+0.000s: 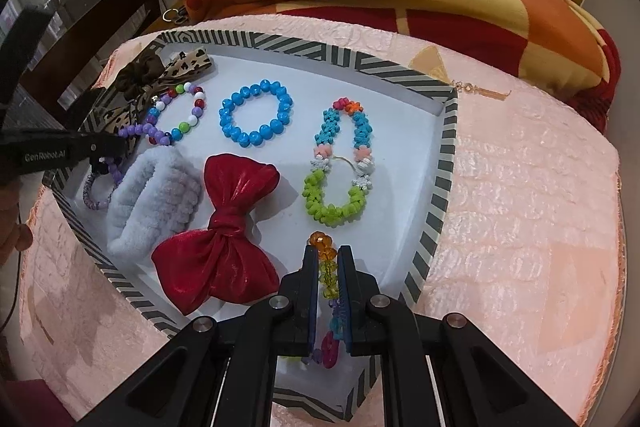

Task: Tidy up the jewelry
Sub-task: 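Carry both bracelets into the tray and open both tools to release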

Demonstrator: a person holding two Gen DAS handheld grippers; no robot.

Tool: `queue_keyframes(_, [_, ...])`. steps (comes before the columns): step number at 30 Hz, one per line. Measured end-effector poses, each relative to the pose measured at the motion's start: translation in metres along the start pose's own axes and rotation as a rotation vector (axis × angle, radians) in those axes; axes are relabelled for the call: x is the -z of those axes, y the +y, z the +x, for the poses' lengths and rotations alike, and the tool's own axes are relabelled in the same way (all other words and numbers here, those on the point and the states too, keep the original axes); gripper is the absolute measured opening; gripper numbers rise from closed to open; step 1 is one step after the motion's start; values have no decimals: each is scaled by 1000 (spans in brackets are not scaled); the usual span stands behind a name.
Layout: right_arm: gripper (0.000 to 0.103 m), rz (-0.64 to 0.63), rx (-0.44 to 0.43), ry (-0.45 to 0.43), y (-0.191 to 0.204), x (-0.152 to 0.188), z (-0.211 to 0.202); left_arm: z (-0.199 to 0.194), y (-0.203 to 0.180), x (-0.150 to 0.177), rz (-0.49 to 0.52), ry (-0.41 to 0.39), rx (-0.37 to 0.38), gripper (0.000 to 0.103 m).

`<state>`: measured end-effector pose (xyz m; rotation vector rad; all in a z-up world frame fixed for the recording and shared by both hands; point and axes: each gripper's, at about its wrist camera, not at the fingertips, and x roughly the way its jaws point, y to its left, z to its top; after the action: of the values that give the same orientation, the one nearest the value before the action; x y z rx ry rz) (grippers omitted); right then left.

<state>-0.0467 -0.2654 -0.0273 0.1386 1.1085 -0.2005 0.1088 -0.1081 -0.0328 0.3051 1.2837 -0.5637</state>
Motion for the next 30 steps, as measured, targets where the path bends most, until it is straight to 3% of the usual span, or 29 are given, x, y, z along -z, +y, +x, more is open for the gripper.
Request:
queue_keyframes(7, [10,31,20,-3,-5,-1,-1,-1,-3,7,22,-23,-29,8])
queue_keyframes(9, [20,50,13,-15,-8,0,-5,-3,-6,9,25,-31,-38,9])
queue_keyframes(10, [30,59,11,-24,-9,1,-8,-5,-8,10,25,-34,-42,10])
queue_keyframes(11, [32,65,10,-33,-10,2,-10,-7,-9,13,25,-36,-43,14])
queue_keyframes(14, [32,83,5,-49,-10,5,-18,-15,-11,17,21,-54,-45,26])
queue_keyframes(20, [33,144,-18,-110,-6,10,-42,-38,-21,28,12,-105,-61,38])
queue_keyframes(23, [41,164,-26,-144,1,15,-53,-52,-26,36,15,-140,-75,40])
queue_keyframes(30, [41,230,-28,-196,16,27,-73,-72,-32,53,24,-177,-80,41])
